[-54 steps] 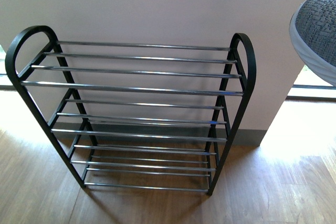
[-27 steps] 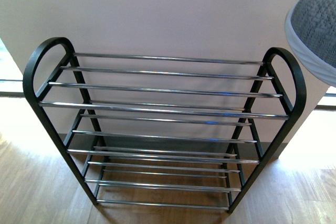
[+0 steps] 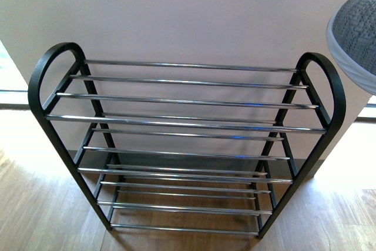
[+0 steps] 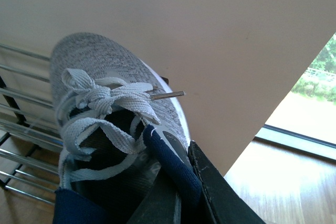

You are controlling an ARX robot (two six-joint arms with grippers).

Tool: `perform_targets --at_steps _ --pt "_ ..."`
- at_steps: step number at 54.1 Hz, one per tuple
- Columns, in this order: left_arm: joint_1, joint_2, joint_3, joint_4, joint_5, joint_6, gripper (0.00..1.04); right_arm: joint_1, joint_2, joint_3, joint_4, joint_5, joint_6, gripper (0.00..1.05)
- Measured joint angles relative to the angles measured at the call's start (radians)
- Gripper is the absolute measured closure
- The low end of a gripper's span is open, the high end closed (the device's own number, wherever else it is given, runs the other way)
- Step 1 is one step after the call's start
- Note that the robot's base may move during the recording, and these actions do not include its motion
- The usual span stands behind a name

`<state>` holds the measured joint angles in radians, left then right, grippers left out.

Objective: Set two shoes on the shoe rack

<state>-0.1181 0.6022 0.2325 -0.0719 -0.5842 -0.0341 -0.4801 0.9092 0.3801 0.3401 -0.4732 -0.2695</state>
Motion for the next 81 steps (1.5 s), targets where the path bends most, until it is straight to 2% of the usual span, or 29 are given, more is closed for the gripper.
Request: perform_targets --at_steps 12,15,20,25,33,41,46,59,68,73,81 --pt "0.000 0.000 0.000 0.000 0.000 0.000 1.03 0.000 0.000 0.000 0.001 -0.018 0.003 1.03" --pt "0.000 0.000 0.000 0.000 0.000 0.000 1.03 -0.020 0.024 -0.003 0.066 -0.160 0.051 1.03" --pt "0.000 0.000 0.000 0.000 0.000 0.000 1.03 -0.012 0.045 0.015 0.068 -0.270 0.104 1.03" --pt "0.000 0.000 0.000 0.000 0.000 0.000 1.03 0.025 0.069 0.067 0.010 -0.281 0.124 1.03" --pt "0.000 0.000 0.000 0.000 -0.001 0.000 1.03 0.124 0.159 0.201 -0.129 -0.244 0.169 1.03" --pt "0.000 0.000 0.000 0.000 0.000 0.000 1.03 0.247 0.234 0.378 -0.233 -0.117 0.190 1.03" --pt "0.000 0.000 0.000 0.000 0.000 0.000 1.03 0.292 0.269 0.448 -0.259 -0.032 0.213 1.03" --pt "0.000 0.000 0.000 0.000 0.000 0.000 1.03 0.420 0.396 0.605 -0.383 0.151 0.383 1.03" --pt "0.000 0.000 0.000 0.000 0.000 0.000 1.03 0.469 0.494 0.680 -0.479 0.246 0.543 1.03" --pt "0.000 0.000 0.000 0.000 0.000 0.000 1.03 0.497 0.553 0.708 -0.517 0.344 0.648 1.03" --pt "0.000 0.000 0.000 0.000 0.000 0.000 1.03 0.521 0.604 0.731 -0.541 0.468 0.729 1.03"
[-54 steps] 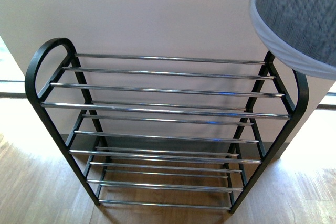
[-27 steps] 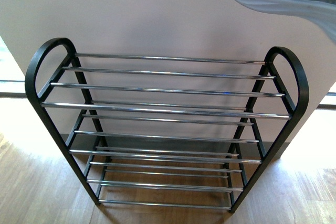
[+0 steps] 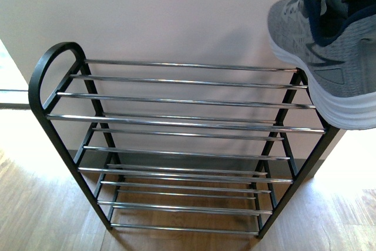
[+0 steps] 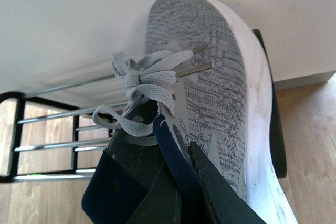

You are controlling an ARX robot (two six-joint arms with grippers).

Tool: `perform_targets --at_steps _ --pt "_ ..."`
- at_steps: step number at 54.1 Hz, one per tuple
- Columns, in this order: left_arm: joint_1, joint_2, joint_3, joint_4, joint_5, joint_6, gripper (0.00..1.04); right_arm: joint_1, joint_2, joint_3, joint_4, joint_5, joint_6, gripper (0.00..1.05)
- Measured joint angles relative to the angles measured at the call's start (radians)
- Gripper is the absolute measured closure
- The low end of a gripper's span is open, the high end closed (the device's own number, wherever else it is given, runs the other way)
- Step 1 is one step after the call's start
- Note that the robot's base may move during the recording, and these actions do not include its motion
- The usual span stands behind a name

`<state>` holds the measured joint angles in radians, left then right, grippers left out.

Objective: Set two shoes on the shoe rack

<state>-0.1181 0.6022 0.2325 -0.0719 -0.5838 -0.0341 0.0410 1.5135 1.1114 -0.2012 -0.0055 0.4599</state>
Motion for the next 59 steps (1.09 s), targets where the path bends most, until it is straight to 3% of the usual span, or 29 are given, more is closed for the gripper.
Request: perform_targets --at_steps 9,19,59 --pt "0.000 0.000 0.000 0.000 0.000 0.000 1.03 0.036 0.043 0.044 -0.026 0.105 0.121 1.03" --pt "0.000 0.000 0.000 0.000 0.000 0.000 1.03 0.077 0.087 0.103 -0.011 0.130 0.154 1.03" --pt "0.000 0.000 0.000 0.000 0.000 0.000 1.03 0.047 0.264 0.074 0.097 0.109 0.141 1.03"
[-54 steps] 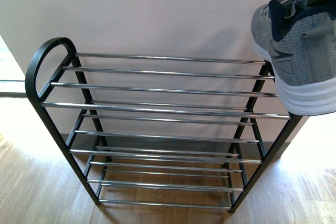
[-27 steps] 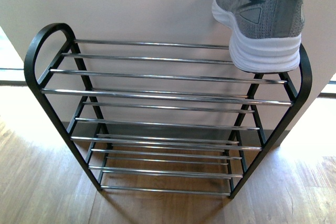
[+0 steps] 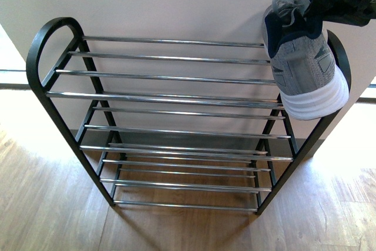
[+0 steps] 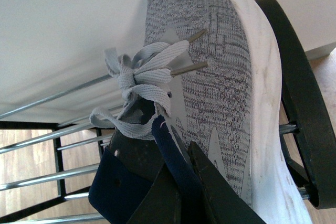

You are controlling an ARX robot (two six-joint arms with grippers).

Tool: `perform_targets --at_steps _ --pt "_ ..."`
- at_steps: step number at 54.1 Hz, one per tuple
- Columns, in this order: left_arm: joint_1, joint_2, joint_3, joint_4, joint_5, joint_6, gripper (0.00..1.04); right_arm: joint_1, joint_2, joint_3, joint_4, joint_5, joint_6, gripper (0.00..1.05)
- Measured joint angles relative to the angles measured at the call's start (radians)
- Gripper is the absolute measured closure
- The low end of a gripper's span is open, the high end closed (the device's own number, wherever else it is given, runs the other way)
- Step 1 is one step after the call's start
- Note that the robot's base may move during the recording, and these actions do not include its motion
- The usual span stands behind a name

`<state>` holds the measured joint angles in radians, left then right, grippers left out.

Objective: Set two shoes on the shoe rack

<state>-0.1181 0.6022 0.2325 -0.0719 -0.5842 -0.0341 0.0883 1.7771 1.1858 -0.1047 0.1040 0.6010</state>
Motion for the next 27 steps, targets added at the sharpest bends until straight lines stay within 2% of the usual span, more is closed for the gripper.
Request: perform_targets --at_steps 27 --pt "0.000 0.000 0.000 0.000 0.000 0.000 1.03 0.002 0.042 0.005 0.028 0.003 0.010 1.03"
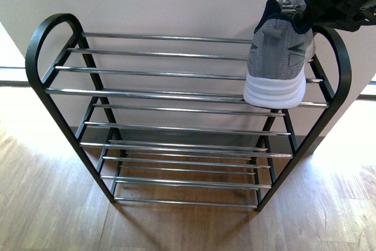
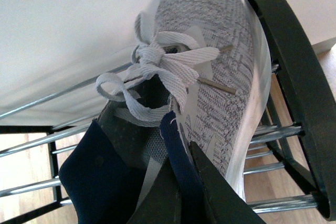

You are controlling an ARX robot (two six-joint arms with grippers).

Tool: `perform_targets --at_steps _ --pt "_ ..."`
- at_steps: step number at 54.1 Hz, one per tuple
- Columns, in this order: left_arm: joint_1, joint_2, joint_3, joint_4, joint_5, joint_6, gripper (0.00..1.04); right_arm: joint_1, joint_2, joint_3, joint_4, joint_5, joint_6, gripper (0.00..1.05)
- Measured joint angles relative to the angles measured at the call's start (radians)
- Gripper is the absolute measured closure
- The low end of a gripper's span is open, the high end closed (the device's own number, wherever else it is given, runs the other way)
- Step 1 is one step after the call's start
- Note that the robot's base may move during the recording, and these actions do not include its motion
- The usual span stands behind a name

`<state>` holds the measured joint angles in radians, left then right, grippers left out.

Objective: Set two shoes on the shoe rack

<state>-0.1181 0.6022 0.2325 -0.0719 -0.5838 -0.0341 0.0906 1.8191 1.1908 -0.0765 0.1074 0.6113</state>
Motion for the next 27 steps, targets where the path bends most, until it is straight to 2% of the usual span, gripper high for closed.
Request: perform_targets --at_steps 13,27 --pt "0.000 0.000 0.000 0.000 0.000 0.000 1.03 -0.016 0.009 0.016 -0.022 0.019 -0.112 1.03" --pt "0.000 0.000 0.000 0.000 0.000 0.000 1.03 -0.023 0.014 0.021 -0.022 0.013 -0.154 1.03"
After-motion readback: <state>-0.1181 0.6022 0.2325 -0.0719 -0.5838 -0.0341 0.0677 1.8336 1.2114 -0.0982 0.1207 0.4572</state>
